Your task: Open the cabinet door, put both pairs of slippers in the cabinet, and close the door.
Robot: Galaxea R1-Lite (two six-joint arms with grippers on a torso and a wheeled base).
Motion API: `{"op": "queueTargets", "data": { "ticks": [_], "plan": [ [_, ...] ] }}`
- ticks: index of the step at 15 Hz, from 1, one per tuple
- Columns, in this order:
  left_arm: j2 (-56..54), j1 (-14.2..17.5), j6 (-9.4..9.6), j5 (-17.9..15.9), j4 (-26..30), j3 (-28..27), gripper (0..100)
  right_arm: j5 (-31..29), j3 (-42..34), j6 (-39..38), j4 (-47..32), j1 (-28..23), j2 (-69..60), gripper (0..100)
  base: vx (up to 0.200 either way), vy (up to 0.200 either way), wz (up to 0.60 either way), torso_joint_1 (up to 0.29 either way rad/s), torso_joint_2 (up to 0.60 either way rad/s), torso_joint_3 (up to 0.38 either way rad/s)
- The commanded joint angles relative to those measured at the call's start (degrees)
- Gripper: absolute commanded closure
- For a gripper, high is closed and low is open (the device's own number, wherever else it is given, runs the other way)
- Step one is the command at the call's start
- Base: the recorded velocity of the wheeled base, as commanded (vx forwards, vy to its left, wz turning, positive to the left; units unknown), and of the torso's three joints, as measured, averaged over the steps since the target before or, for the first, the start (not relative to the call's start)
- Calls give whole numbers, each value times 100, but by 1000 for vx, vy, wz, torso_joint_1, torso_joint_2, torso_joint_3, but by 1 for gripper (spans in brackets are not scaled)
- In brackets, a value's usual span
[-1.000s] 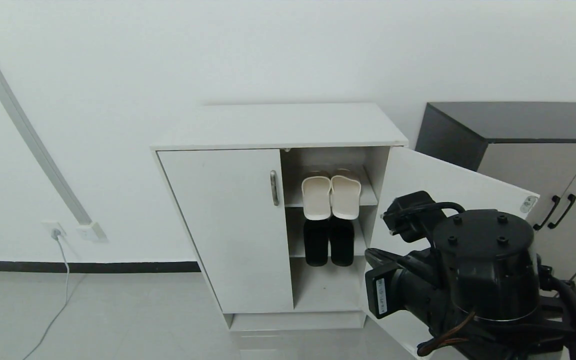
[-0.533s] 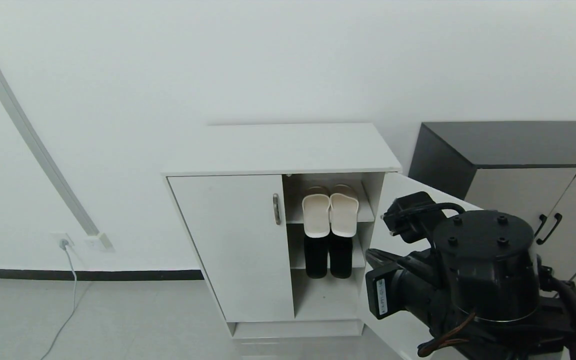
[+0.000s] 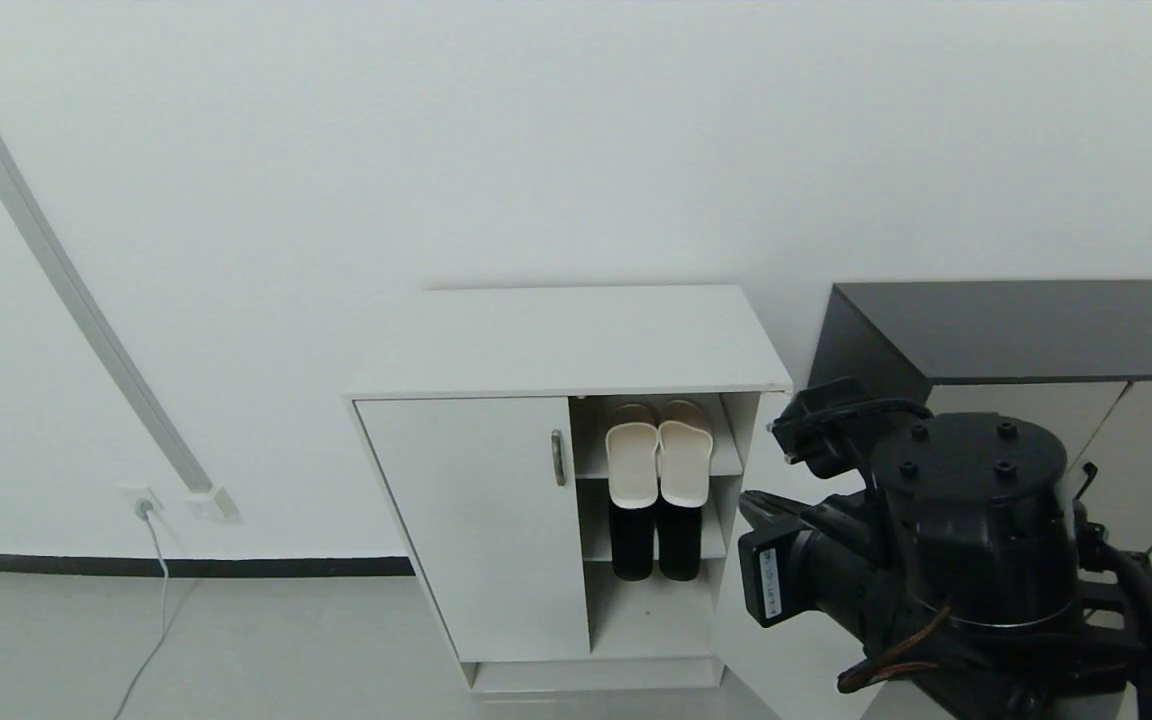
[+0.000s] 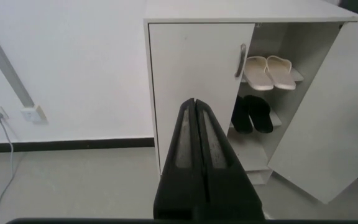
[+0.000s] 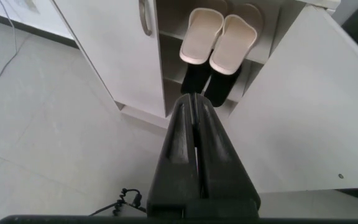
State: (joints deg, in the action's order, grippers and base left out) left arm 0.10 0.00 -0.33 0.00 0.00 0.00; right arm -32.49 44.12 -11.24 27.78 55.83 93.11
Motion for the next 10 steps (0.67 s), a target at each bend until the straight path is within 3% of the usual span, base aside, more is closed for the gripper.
{"op": "queueTargets", "data": {
  "ticks": [1,10],
  "plan": [
    [8,0,-2,0,0,0,100,-3,-8,8,-1,-20,5,100,0,0,0,51,-90,-51],
    [-1,0,-2,0,0,0,100,-3,-35,8,-1,-20,-48,100,0,0,0,0,0,0]
  ]
}}
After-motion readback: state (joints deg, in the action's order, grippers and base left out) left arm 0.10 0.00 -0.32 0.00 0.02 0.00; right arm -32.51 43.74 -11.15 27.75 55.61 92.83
